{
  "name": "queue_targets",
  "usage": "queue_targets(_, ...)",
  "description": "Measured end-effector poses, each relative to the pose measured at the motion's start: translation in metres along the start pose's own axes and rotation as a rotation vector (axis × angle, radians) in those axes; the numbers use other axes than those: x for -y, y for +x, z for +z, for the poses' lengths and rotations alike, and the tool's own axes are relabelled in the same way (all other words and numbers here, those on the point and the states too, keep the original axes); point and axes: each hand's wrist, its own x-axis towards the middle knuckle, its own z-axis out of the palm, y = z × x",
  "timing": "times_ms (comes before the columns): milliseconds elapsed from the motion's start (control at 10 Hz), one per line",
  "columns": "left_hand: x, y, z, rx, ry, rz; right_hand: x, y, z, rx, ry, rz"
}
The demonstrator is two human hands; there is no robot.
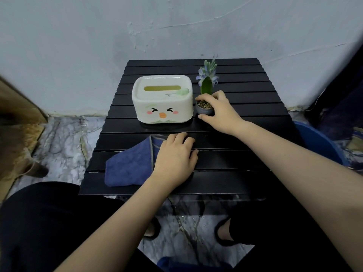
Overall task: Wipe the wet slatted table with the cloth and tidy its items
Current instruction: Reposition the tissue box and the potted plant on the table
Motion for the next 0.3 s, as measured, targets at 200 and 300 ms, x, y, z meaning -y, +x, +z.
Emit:
queue_targets(200, -0.001, -0.001, 0.000, -0.009, -0.002, 0.009, 0.004, -0.010, -0.004, -0.075, 0.049, -0.038)
queue_targets(300, 0.000, -0.003, 0.000, -0.021, -0.013, 0.008, 0.009, -0.026, -0.003, -0.207, 0.054, -0.046)
